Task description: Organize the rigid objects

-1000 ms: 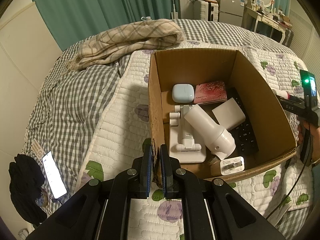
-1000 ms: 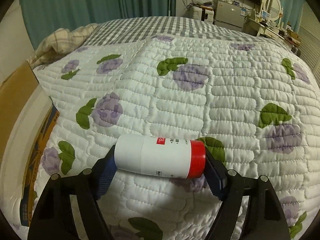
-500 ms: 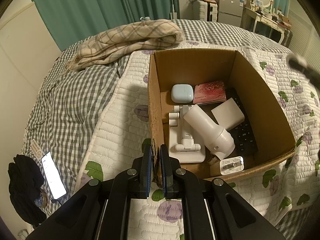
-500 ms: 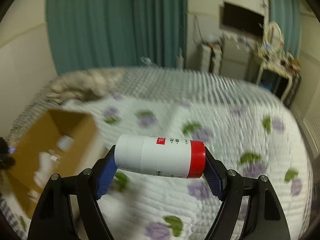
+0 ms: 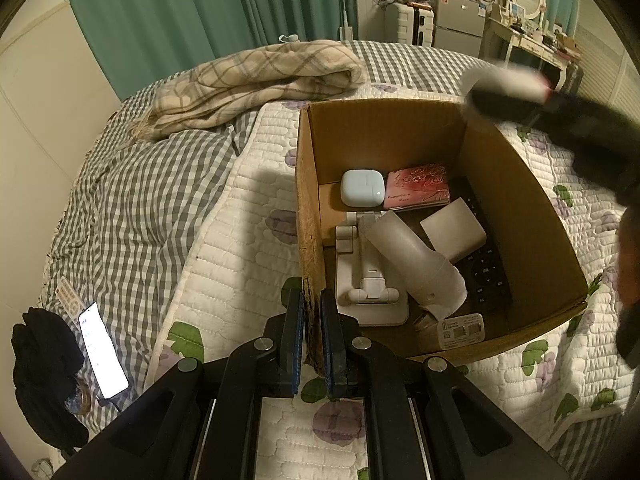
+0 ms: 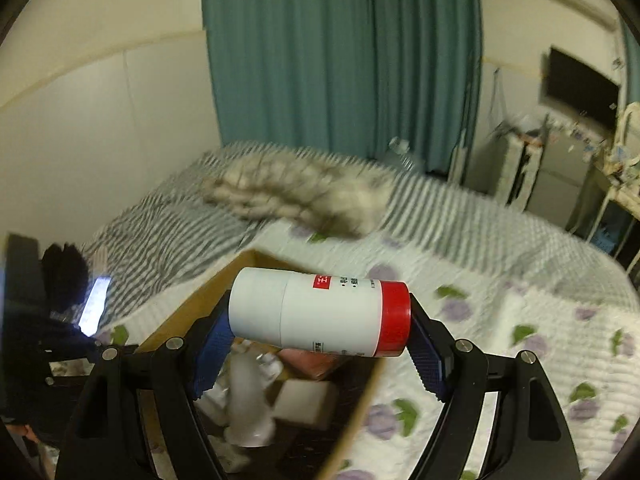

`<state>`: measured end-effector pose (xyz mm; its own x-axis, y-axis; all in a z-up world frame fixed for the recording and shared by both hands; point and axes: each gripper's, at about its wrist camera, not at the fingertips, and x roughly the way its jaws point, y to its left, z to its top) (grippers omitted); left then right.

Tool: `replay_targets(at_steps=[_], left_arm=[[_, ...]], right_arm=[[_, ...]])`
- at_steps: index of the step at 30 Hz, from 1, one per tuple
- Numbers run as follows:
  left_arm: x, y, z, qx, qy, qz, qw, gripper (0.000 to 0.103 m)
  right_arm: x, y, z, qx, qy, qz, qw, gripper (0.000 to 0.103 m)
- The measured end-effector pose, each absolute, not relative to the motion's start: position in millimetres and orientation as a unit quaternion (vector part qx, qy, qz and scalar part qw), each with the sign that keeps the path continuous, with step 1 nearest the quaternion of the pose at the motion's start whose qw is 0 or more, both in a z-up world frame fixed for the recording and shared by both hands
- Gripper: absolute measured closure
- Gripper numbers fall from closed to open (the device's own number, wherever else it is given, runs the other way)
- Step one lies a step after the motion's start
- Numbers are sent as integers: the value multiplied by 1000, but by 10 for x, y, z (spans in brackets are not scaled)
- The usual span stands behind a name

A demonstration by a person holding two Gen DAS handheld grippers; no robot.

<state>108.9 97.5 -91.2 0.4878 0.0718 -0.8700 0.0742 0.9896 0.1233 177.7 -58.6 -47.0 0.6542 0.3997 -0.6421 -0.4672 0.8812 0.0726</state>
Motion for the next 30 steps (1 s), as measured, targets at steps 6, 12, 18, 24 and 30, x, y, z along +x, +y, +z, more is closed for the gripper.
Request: replay_targets(at_steps=[6,12,18,24,30], left_arm=[[1087,988,-921,66,506,-4,860,96],[1080,981,-915,68,505,-4,861,96],[1085,976,-902,67,505,-5,860,95],[1085,977,-901,67,504,-6,861,95],[1093,981,-891,63,505,-6,861,95]], right_arm=[[1812,-361,-899,-86,391,238,885,25],[1799,-374,-921,-95,392,235,884,21],[1750,-507,-833,-59,372,225,899,6],[1606,-744,-825,-31,358,204,910,6],[1421,-975,-754,4,340,190,921,6]])
